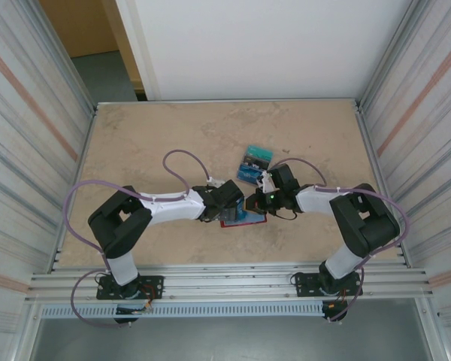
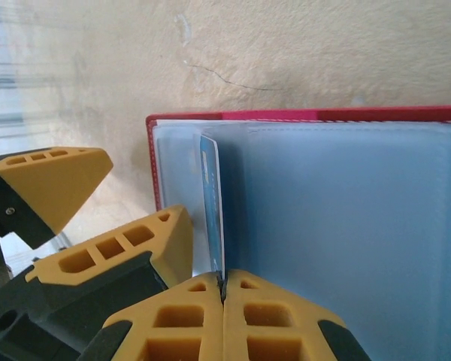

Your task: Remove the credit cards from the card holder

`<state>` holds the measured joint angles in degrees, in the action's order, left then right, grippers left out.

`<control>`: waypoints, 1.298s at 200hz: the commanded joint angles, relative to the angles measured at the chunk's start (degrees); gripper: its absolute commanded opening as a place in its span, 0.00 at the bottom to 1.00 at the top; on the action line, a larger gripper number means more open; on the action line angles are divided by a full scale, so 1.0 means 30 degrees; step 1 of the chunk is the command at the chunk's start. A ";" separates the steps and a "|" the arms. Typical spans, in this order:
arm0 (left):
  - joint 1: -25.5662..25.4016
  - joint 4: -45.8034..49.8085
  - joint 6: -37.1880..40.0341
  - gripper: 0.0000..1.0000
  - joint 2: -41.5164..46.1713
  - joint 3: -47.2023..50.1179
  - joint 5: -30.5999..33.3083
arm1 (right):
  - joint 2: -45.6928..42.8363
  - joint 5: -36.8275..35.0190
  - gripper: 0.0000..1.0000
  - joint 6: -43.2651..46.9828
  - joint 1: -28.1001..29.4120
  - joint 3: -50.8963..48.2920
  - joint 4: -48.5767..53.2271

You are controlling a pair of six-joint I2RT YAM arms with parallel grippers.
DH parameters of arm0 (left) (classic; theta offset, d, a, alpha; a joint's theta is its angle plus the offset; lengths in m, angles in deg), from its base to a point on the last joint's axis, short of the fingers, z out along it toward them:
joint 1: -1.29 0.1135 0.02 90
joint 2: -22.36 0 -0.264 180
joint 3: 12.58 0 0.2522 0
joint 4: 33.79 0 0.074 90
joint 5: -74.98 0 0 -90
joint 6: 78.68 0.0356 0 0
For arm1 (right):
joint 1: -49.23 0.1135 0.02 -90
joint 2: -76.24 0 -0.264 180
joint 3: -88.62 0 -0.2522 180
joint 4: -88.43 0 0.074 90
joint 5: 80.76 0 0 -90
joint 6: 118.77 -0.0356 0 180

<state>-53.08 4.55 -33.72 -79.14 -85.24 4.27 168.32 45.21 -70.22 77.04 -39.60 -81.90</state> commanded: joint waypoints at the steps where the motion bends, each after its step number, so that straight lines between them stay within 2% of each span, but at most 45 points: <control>1: 0.0155 0.1270 0.0068 0.99 -0.0388 0.0763 0.0139 | -0.0796 -0.1719 0.00 0.1132 -0.0156 0.0129 0.2497; 127: 0.0777 0.1722 0.1588 0.99 0.0409 0.0125 0.1784 | -0.3418 -0.5577 0.00 0.5272 -0.0065 0.3458 0.8183; 165: 0.0724 0.1597 0.1786 0.99 0.0873 0.0024 0.1385 | -0.3643 -0.7039 0.00 0.7458 0.0000 0.5268 0.9420; 204: 0.0580 0.1000 0.1755 0.99 0.2181 0.0365 0.0644 | -0.3625 -0.8963 0.00 1.0202 0.0192 0.6768 0.9486; 259: 0.0538 0.0086 0.1654 0.99 0.4313 0.1533 0.0714 | -0.3244 -0.9493 0.00 1.3298 0.0194 0.8591 0.8653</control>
<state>-51.22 5.58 -29.30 -69.63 -82.51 5.73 158.81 19.13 -36.95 77.35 -16.83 -55.13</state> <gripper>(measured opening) 0.987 0.057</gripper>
